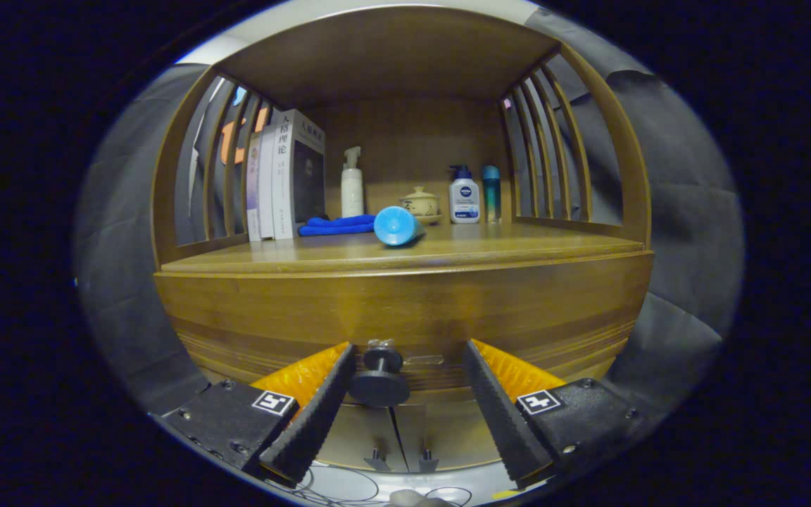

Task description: Pull open the drawer, take out the items inside it, and place them on the countertop above the cabinet.

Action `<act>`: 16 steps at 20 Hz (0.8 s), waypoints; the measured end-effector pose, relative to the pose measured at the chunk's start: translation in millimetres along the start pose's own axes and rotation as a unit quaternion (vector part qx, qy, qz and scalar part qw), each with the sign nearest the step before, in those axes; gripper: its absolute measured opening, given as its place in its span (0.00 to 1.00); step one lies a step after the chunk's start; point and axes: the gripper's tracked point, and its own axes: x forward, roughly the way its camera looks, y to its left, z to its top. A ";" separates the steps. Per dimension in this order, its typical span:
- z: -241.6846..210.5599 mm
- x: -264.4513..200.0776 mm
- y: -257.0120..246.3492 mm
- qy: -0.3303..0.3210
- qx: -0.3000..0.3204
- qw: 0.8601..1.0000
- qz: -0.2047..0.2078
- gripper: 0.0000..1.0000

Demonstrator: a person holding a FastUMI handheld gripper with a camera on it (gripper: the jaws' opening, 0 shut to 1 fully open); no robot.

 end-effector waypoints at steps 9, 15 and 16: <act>12.1 3.1 3.2 -0.040 0.011 0.999 0.019 0.99; 19.8 -5.1 -10.1 -0.073 -0.010 0.997 -0.002 0.98; 19.1 -7.6 -10.1 -0.067 -0.008 0.998 0.000 0.98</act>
